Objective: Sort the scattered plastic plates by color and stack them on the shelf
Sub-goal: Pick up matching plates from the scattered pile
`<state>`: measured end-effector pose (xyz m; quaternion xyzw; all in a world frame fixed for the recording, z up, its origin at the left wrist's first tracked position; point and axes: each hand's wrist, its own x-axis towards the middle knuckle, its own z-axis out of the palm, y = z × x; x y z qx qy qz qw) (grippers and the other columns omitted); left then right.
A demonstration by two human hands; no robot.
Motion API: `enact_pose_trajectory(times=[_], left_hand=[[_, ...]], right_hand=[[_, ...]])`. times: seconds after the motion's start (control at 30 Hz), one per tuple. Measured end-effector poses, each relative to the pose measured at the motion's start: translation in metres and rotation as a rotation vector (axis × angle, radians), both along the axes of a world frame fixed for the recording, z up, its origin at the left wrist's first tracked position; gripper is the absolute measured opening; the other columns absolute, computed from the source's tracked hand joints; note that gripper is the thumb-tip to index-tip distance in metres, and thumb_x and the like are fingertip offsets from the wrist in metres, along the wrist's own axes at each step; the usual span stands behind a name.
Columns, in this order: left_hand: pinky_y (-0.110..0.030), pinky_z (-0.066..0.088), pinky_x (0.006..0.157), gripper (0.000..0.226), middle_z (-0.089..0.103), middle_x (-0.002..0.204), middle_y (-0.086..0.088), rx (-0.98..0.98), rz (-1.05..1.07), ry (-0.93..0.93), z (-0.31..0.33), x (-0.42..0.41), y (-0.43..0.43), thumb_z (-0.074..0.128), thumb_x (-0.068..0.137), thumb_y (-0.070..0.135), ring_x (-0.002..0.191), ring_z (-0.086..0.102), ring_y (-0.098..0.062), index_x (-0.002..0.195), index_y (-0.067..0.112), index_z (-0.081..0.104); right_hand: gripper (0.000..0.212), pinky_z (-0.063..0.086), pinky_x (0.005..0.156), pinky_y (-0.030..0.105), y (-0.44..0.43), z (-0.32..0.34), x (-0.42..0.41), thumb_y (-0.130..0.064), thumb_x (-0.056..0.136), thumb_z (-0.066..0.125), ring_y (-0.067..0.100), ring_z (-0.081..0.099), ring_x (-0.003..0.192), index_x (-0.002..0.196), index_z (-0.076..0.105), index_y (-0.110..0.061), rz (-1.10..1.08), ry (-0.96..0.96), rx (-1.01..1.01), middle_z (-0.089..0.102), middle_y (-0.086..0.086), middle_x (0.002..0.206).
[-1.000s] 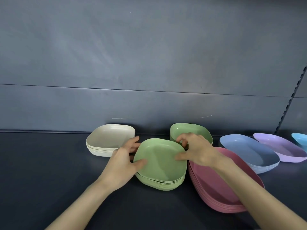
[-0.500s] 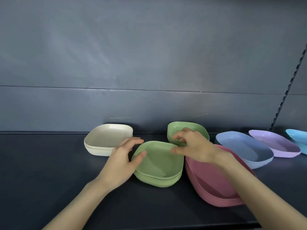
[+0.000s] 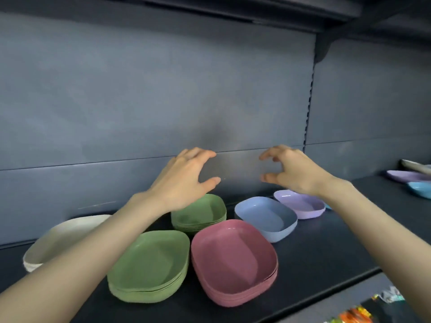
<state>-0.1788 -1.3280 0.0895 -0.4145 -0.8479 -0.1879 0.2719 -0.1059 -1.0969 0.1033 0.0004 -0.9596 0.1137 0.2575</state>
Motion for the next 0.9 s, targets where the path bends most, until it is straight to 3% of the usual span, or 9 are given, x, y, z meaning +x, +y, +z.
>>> enact_pose_trajectory(times=[0.13,0.47,0.67,0.9], left_hand=[[-0.036,0.029,0.108,0.057,0.044,0.139,0.003,-0.048,-0.066,0.041,0.016,0.012,0.059,0.055,0.089,0.044,0.129,0.036,-0.018,0.139,0.021,0.039],[-0.033,0.025,0.102,0.061,0.042,0.139,0.005,-0.161,-0.134,0.054,0.013,0.082,0.246,0.05,0.09,0.049,0.129,0.033,-0.017,0.142,0.027,0.029],[-0.035,0.026,0.105,0.06,0.042,0.137,0.005,-0.203,-0.179,0.051,0.008,0.11,0.346,0.049,0.089,0.051,0.127,0.034,-0.017,0.141,0.028,0.03],[-0.035,0.027,0.105,0.059,0.043,0.136,0.005,-0.205,-0.192,0.056,0.013,0.1,0.436,0.049,0.089,0.051,0.128,0.033,-0.016,0.141,0.028,0.031]], right_hand=[[0.048,0.034,0.093,0.025,0.059,0.013,0.033,-0.027,0.082,0.069,0.024,0.046,0.122,0.126,0.054,-0.015,-0.117,0.029,-0.02,0.047,0.007,0.133],[0.048,0.03,0.086,0.021,0.229,0.002,0.138,-0.032,0.084,0.067,0.021,0.043,0.121,0.127,0.051,-0.02,-0.303,-0.042,0.012,0.044,0.001,0.132],[0.045,0.037,0.099,0.031,0.322,0.0,0.17,-0.034,0.082,0.068,0.023,0.047,0.118,0.123,0.055,-0.022,-0.35,-0.085,0.025,0.049,0.001,0.124],[0.042,0.04,0.09,0.032,0.413,-0.003,0.16,-0.033,0.083,0.068,0.019,0.045,0.095,0.12,0.055,-0.018,-0.35,-0.052,0.012,0.039,-0.008,0.099]])
